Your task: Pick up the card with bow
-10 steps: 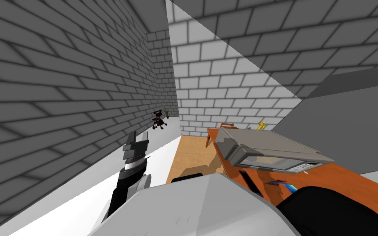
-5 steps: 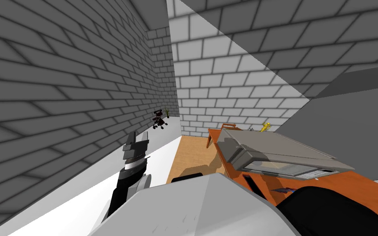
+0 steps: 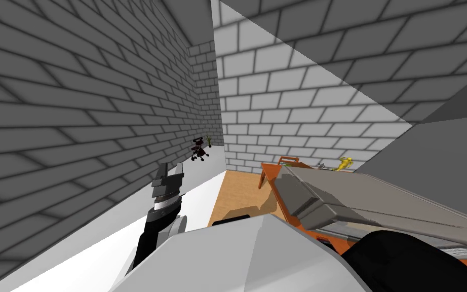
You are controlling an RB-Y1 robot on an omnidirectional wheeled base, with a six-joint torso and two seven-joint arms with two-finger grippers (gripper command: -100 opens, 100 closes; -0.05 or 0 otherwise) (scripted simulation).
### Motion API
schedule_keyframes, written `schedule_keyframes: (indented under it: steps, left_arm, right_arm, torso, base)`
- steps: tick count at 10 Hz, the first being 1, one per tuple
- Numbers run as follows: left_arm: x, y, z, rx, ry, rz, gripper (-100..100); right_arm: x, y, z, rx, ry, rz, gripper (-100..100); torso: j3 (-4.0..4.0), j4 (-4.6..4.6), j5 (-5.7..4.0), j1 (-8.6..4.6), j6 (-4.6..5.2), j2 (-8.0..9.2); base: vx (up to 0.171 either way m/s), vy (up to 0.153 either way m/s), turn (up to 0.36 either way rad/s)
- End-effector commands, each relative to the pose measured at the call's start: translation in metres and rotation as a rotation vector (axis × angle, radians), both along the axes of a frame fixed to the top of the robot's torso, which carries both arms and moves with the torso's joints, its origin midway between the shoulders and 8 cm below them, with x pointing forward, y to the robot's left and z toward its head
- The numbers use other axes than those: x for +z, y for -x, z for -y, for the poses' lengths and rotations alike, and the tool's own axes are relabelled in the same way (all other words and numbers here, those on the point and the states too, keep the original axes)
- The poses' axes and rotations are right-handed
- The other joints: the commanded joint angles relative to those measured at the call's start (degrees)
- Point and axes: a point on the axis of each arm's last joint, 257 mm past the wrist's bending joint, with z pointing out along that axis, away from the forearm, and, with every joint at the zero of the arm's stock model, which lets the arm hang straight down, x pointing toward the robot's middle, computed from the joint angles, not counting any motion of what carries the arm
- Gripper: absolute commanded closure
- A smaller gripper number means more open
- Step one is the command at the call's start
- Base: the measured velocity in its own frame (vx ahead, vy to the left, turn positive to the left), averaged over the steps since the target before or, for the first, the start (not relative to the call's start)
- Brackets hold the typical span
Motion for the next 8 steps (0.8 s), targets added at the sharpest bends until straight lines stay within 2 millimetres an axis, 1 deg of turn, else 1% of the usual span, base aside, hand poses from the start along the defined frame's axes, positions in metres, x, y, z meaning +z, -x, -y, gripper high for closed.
schedule_keyframes:
  steps: [1, 2, 3, 4, 5, 6, 7, 8]
  left_arm:
    - [0.0, 0.0, 0.0, 0.0, 0.0, 0.0, 0]
    - [0.0, 0.0, 0.0, 0.0, 0.0, 0.0, 0]
    - [0.0, 0.0, 0.0, 0.0, 0.0, 0.0, 0]
    - [0.0, 0.0, 0.0, 0.0, 0.0, 0.0, 0]
    - [0.0, 0.0, 0.0, 0.0, 0.0, 0.0, 0]
    - [0.0, 0.0, 0.0, 0.0, 0.0, 0.0, 0]
    - [0.0, 0.0, 0.0, 0.0, 0.0, 0.0, 0]
    - [0.0, 0.0, 0.0, 0.0, 0.0, 0.0, 0]
  right_arm:
    - [0.007, 0.003, 0.008, 0.031, 0.012, -0.028, -100]
    - [0.007, 0.003, 0.008, 0.031, 0.012, -0.028, -100]
    - [0.021, 0.013, 0.026, 0.079, 0.043, -0.079, -100]
    - [0.021, 0.013, 0.026, 0.086, 0.041, -0.082, -100]
    - [0.021, 0.013, 0.026, 0.079, 0.043, -0.079, -100]
    - [0.031, 0.018, 0.038, 0.111, 0.062, -0.112, -100]
    - [0.031, 0.018, 0.038, 0.111, 0.062, -0.112, -100]
    - [0.031, 0.018, 0.038, 0.111, 0.062, -0.112, -100]
  torso:
    - [0.0, 0.0, 0.0, 0.0, 0.0, 0.0]
    - [0.11, 0.03, 0.01, 0.03, 0.04, 0.23]
    - [0.33, 0.11, 0.01, 0.04, 0.07, 0.61]
    - [0.26, 0.1, 0.01, -0.02, 0.02, 0.44]
    - [0.22, 0.08, 0.0, -0.03, 0.04, 0.39]
    - [0.34, 0.12, 0.0, 0.0, 0.06, 0.62]
    - [0.33, 0.12, 0.0, -0.05, 0.04, 0.57]
    - [0.32, 0.12, -0.02, -0.1, 0.05, 0.58]
  base:
    - [0.176, -0.008, 0.026]
    - [0.06, -0.012, -0.015]
    - [0.154, -0.023, 0.092]
    - [0.171, -0.031, 0.07]
    - [0.076, -0.019, -0.002]
    - [0.115, -0.035, 0.044]
    - [0.114, -0.051, 0.044]
    - [0.05, -0.036, 0.006]
